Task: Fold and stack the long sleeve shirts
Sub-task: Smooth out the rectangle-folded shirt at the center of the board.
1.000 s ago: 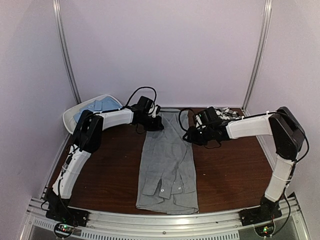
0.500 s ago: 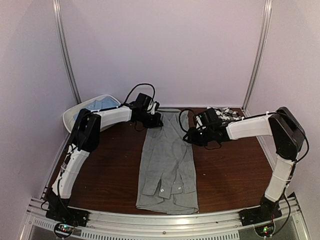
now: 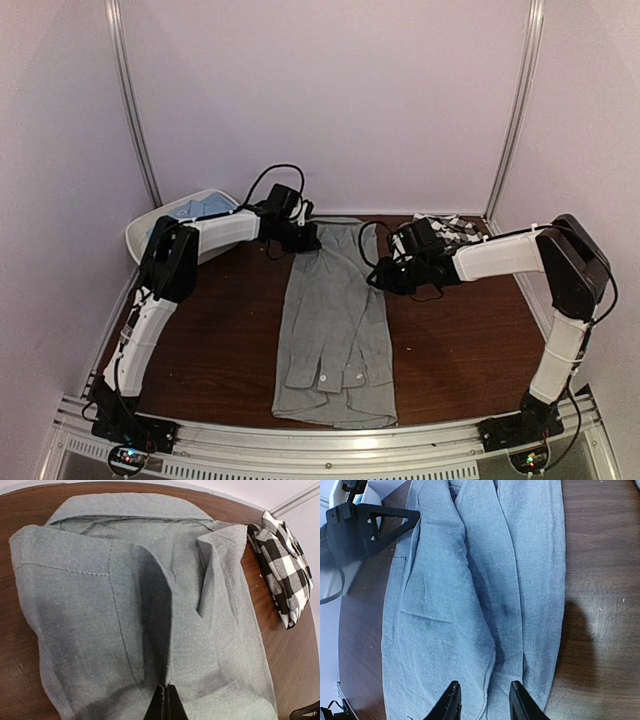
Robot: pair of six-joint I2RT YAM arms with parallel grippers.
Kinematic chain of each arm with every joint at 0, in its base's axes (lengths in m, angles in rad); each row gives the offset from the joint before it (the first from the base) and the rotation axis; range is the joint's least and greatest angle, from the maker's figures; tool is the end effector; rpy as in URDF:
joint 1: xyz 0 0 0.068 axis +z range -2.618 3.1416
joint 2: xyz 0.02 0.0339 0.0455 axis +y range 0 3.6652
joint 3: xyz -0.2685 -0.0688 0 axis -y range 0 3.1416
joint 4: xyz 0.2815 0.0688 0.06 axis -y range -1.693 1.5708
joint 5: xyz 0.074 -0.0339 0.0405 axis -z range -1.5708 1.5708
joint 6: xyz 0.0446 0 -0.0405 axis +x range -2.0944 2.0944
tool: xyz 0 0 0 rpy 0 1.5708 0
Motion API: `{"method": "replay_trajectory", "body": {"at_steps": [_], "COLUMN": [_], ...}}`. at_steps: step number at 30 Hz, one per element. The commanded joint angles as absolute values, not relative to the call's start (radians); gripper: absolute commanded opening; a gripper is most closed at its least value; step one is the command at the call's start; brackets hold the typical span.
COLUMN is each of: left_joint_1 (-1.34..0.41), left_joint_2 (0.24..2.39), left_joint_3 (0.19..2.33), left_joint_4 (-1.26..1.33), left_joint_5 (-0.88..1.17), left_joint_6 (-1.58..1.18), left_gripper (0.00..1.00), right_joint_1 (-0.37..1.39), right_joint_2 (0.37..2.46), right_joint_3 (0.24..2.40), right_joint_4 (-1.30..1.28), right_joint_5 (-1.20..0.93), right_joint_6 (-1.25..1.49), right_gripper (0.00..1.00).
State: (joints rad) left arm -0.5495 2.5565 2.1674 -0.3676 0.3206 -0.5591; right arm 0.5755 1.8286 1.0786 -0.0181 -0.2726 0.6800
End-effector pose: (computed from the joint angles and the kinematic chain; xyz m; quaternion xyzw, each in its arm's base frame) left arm 0.5143 -0.3314 0.1307 0.0588 0.9068 -0.3303 0.2552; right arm 0.3453 0.2384 0.1439 -0.0054 0.9135 0.3286 0.2398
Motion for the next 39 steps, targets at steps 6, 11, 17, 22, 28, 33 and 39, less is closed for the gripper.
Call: {"method": "replay_trajectory", "body": {"at_steps": [6, 11, 17, 22, 28, 33, 39], "left_joint_1": [-0.520, -0.522, -0.525, -0.528, -0.532, -0.538, -0.539], "left_joint_2": [2.532, 2.558, 2.487, 2.393, 2.318, 2.300, 2.283], "left_joint_3": [2.218, 2.244, 2.197, 2.093, 1.969, 1.913, 1.849], "left_joint_4": [-0.334, -0.346, -0.360, -0.358, -0.317, -0.305, -0.274], "left_joint_5": [0.317, 0.392, 0.387, 0.366, 0.386, 0.413, 0.469], "left_joint_6": [-0.553, -0.550, -0.532, -0.524, -0.531, -0.540, -0.557], "left_gripper": [0.00, 0.03, 0.34, 0.36, 0.32, 0.27, 0.27], "right_joint_1": [0.570, 0.573, 0.578, 0.589, 0.612, 0.612, 0.604], "right_joint_2": [1.806, 1.792, 1.783, 1.809, 1.891, 2.007, 2.138], "right_joint_3": [1.068, 1.075, 1.100, 1.146, 1.263, 1.391, 1.498], "right_joint_4": [-0.003, -0.003, -0.003, -0.003, -0.003, 0.048, 0.042], "right_joint_5": [-0.273, -0.265, -0.270, -0.287, -0.314, -0.354, -0.332], "right_joint_6": [0.675, 0.671, 0.659, 0.641, 0.626, 0.639, 0.657], "right_gripper": [0.35, 0.35, 0.42, 0.41, 0.36, 0.32, 0.30]}}
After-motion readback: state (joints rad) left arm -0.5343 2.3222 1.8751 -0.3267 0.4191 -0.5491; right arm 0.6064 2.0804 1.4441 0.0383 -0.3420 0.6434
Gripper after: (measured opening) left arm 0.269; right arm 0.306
